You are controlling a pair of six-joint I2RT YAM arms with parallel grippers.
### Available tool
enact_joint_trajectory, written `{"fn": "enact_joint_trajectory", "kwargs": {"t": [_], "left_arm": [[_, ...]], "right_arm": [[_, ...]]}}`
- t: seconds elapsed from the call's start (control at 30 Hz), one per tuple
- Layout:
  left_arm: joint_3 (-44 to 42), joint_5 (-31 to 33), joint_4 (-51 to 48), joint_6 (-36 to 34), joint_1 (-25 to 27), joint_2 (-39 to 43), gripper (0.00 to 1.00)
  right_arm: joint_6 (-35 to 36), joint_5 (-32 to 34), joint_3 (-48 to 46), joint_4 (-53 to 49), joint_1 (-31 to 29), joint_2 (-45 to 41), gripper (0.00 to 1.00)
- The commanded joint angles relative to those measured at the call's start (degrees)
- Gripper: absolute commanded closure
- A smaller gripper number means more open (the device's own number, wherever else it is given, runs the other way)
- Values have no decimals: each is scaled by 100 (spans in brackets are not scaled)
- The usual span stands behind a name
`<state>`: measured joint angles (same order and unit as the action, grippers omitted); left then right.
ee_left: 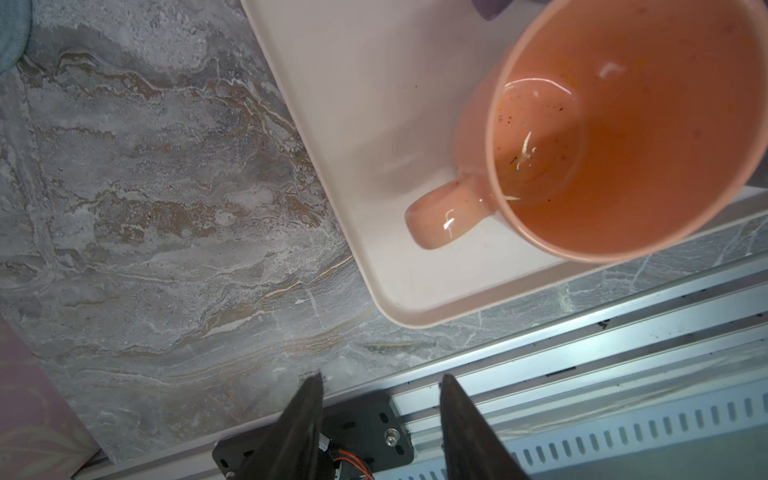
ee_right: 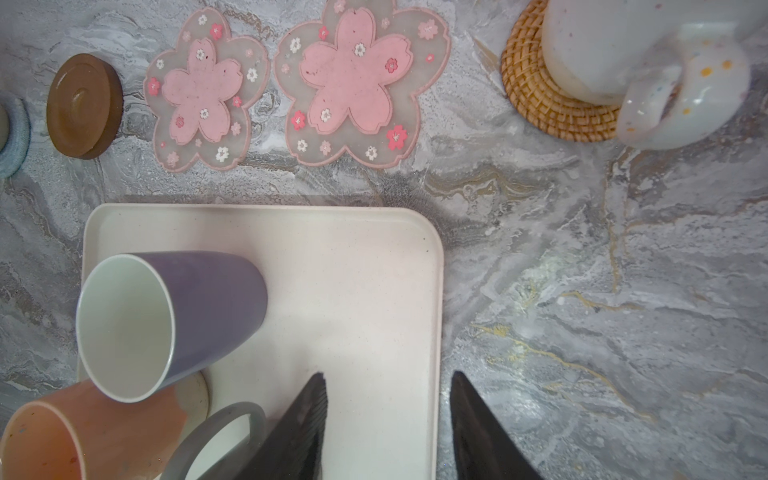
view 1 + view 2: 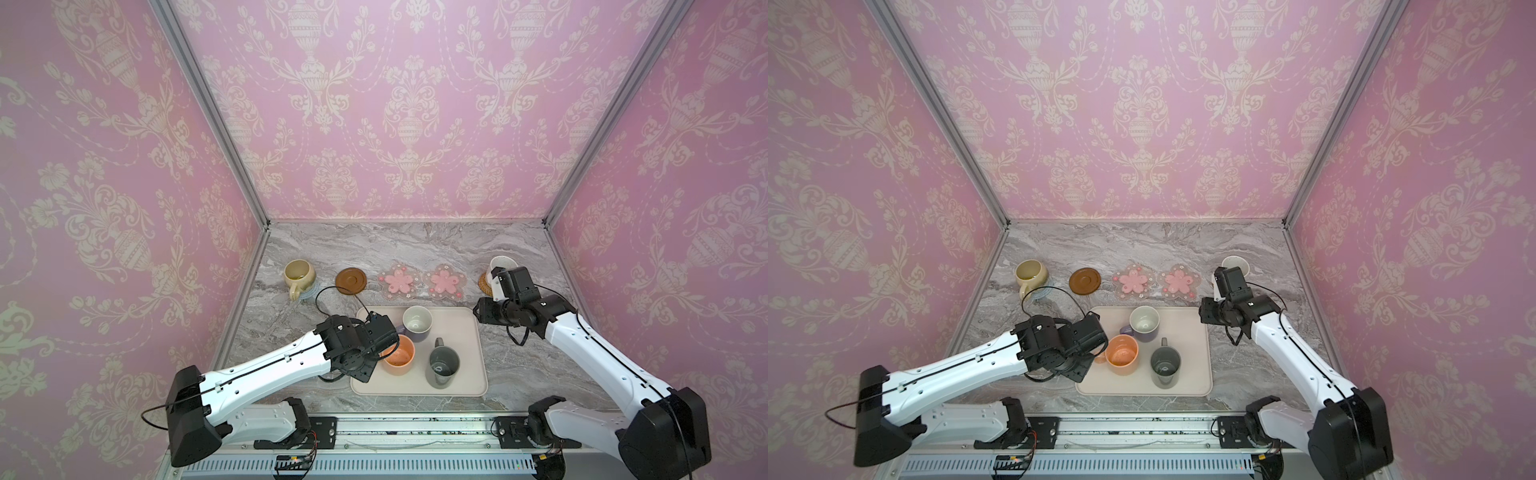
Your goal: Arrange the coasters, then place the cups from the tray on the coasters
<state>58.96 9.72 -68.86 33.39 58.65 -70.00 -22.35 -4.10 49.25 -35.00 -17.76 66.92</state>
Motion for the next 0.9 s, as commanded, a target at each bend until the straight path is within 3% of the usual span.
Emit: {"fn": "enact_joint_trajectory", "kwargs": {"t": [0.0, 0.5, 0.87], "left_arm": [[-22, -235, 241, -576, -200, -280, 50], [-66, -369, 1372, -1528, -223, -1049, 45], [-288, -683, 1712, -1653, -223, -1085, 44]], "right_arm": [[-2, 42, -87, -77, -35, -47, 50], [164, 176, -120, -199, -43, -12, 49], [187, 198, -127, -189, -43, 100, 48]]}}
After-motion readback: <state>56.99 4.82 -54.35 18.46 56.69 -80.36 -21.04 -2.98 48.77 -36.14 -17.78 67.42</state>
